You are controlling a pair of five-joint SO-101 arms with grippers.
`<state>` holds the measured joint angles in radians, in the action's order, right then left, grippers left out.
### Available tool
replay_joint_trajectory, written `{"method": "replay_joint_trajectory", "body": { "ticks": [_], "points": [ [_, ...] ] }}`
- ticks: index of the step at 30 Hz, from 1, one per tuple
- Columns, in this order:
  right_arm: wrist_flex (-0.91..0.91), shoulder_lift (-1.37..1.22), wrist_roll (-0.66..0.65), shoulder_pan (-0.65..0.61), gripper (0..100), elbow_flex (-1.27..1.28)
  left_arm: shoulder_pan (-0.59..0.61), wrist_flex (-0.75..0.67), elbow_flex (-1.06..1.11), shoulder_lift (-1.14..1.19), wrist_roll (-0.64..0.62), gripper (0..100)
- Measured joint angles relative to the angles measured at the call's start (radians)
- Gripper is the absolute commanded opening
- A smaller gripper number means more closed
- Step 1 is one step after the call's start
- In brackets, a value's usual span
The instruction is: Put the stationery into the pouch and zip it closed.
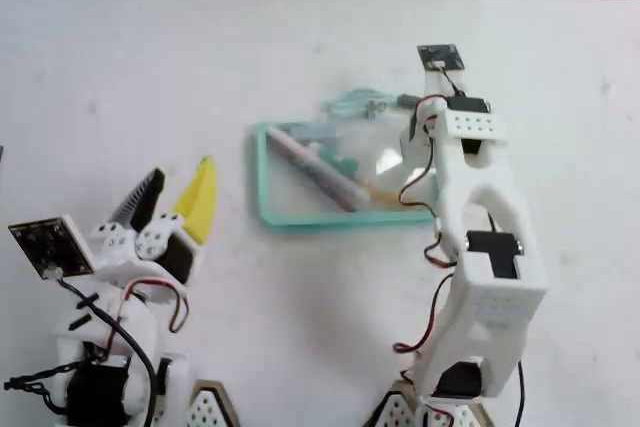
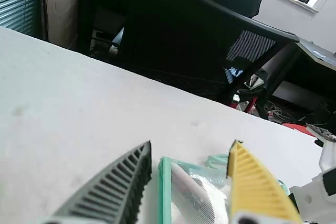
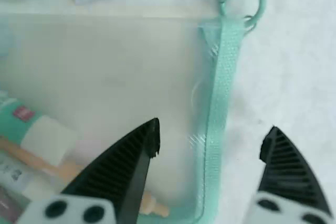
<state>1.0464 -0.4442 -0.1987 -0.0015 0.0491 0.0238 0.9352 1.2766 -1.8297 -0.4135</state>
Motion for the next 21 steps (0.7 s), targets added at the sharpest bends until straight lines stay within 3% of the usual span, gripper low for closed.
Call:
{"method": "replay_joint_trajectory", "body": {
  "ticks": [11,17,21],
  "points": [
    [0.0,0.0,0.005,0.011,22.5,0.003,0.0,-0.066,0.0,0.0,0.012,24],
    [-0.008,0.002,0.081,0.032,22.5,0.009,0.0,-0.155,0.0,0.0,0.112,18],
    [-0.018,0.008,0.094,0.032,22.5,-0.006,-0.009,-0.187,-0.023,0.003,0.258,14]
  ]
}}
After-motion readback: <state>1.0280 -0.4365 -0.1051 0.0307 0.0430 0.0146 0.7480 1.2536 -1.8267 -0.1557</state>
